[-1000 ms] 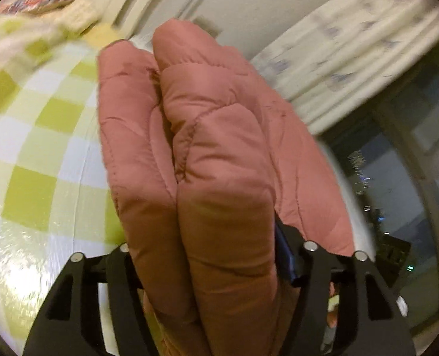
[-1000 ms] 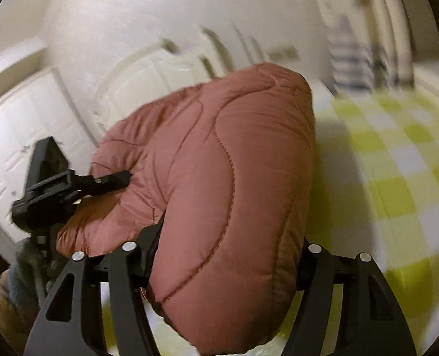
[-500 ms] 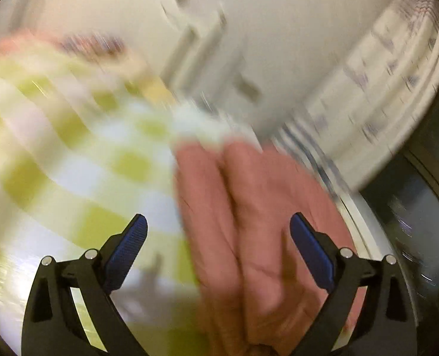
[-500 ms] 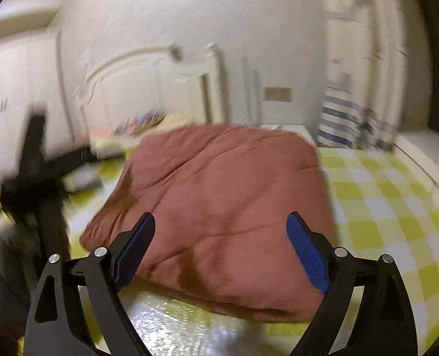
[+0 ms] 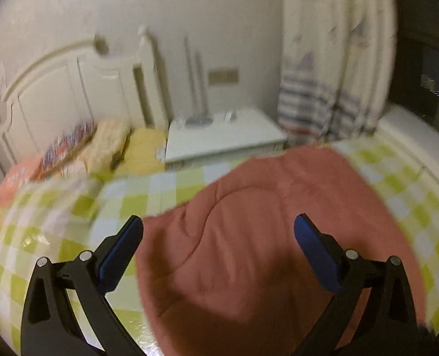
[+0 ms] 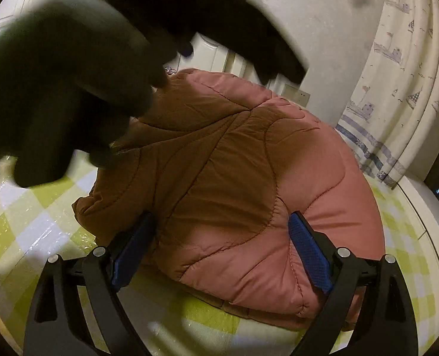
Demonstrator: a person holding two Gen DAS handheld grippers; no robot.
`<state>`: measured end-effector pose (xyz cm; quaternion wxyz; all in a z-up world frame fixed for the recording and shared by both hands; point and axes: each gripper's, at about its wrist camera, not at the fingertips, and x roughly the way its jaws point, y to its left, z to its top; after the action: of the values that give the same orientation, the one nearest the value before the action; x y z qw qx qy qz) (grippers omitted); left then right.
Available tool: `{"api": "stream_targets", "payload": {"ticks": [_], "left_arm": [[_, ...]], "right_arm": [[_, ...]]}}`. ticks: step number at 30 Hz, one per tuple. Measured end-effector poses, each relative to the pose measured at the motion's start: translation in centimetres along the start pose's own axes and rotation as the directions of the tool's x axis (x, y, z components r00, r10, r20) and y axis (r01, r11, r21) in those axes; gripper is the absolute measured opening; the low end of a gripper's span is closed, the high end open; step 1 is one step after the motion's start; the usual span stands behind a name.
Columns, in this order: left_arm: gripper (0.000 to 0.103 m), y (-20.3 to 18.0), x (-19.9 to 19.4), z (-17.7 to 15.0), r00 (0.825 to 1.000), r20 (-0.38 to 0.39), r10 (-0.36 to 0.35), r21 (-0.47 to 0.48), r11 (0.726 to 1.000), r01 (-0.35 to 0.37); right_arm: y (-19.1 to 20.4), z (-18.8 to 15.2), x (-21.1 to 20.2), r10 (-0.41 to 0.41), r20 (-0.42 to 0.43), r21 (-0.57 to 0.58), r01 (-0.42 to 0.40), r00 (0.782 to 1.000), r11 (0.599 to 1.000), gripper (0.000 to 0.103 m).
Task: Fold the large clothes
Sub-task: 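Lower the jacket bundle onto the checked sheet and open both grippers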
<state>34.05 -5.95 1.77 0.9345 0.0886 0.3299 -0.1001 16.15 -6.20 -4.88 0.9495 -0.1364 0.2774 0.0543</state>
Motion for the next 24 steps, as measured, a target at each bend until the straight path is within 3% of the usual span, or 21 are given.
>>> {"api": "stream_targets", "payload": {"ticks": [2, 5, 7, 10, 12, 13, 14, 16, 20, 24], "left_arm": [[0.101, 1.2, 3.4, -1.3, 0.996, -0.091, -0.008, -0.055, 0.998, 0.003], [0.101, 3.9, 5.1, -2.7, 0.988, -0.118, -0.098, -0.177, 0.981, 0.076], [0.101, 4.3, 4.9, -3.1, 0.988, -0.107, -0.109, -0.164, 0.982, 0.091], [0.101, 4.2, 4.5, -3.6, 0.991, -0.081, -0.107, -0.144, 0.985, 0.095], [0.101, 4.3, 4.5, -3.8, 0.992, -0.065, -0.109, -0.154, 0.983, 0.098], [0.101, 4.2, 4.4, -3.8, 0.992, -0.059, -0.108, -0.154, 0.983, 0.098], [0.101, 4.2, 4.4, -3.8, 0.992, -0.055, -0.109, -0.155, 0.983, 0.100], [0.101, 4.0, 4.2, -3.6, 0.992, -0.046, -0.114, -0.158, 0.982, 0.106], [0.101, 3.7, 4.0, -3.8, 0.996, -0.040, -0.083, -0.140, 0.987, 0.077], [0.101, 3.9, 4.0, -3.9, 0.996, -0.035, -0.081, -0.148, 0.986, 0.075]], "right_arm": [[-0.1, 1.0, 1.0, 0.019, 0.004, 0.008, -0.019, 1.000, 1.000, 0.090], [-0.2, 1.3, -0.8, 0.086, 0.027, 0.016, -0.086, 0.996, 0.996, 0.085], [-2.2, 1.6, -2.6, 0.107, 0.087, 0.099, -0.115, 0.990, 0.988, 0.083], [-6.2, 2.1, -3.8, 0.060, 0.134, 0.239, -0.091, 0.989, 0.967, 0.075], [-8.1, 1.9, -3.6, 0.028, 0.136, 0.301, -0.068, 0.990, 0.951, 0.075], [-8.8, 1.4, -2.5, 0.023, 0.093, 0.318, -0.052, 0.995, 0.947, 0.075], [-9.1, 1.0, -1.1, 0.020, 0.031, 0.312, -0.029, 0.999, 0.950, 0.076], [-8.8, 0.1, 0.6, -0.002, -0.016, 0.266, 0.006, 1.000, 0.964, 0.081], [-8.8, 0.1, 0.2, -0.004, -0.022, 0.265, 0.009, 1.000, 0.964, 0.080], [-9.3, 0.4, -1.6, -0.029, 0.043, 0.300, 0.015, 0.999, 0.954, 0.080]]}}
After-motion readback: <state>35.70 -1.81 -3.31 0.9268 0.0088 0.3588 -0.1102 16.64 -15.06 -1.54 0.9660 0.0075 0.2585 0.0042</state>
